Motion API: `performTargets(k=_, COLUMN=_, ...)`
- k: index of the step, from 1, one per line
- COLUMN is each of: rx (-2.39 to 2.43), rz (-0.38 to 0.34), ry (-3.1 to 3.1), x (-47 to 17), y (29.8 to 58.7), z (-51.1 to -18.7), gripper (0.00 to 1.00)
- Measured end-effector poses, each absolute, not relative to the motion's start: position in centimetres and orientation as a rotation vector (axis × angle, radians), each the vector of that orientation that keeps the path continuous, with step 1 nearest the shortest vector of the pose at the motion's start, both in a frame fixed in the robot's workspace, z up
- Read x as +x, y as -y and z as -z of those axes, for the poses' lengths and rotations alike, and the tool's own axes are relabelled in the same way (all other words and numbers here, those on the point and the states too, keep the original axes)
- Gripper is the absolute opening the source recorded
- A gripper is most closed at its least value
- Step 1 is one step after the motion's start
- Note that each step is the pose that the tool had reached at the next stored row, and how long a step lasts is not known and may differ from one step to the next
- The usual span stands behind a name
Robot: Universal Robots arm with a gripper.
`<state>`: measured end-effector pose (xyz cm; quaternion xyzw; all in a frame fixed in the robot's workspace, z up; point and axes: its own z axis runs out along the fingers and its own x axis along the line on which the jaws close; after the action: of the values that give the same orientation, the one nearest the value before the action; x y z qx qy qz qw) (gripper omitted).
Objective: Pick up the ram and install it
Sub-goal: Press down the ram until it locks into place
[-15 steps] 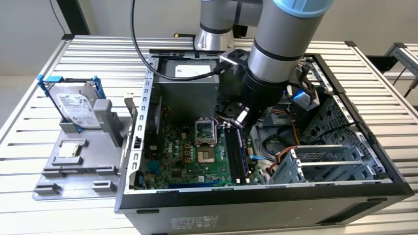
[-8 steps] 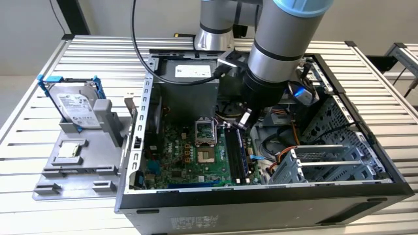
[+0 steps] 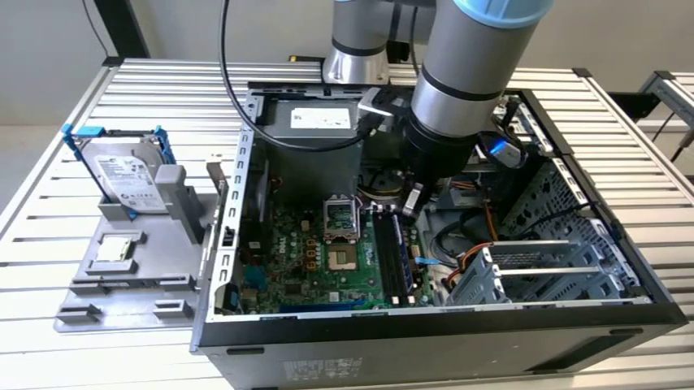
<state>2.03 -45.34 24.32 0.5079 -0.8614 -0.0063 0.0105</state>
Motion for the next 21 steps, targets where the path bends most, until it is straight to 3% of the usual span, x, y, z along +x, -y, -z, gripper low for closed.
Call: performTargets(k=21, rx=2.04, rz=0.013, ry=2.359, x=2.02, y=45.35, z=-24.31, gripper=0.0)
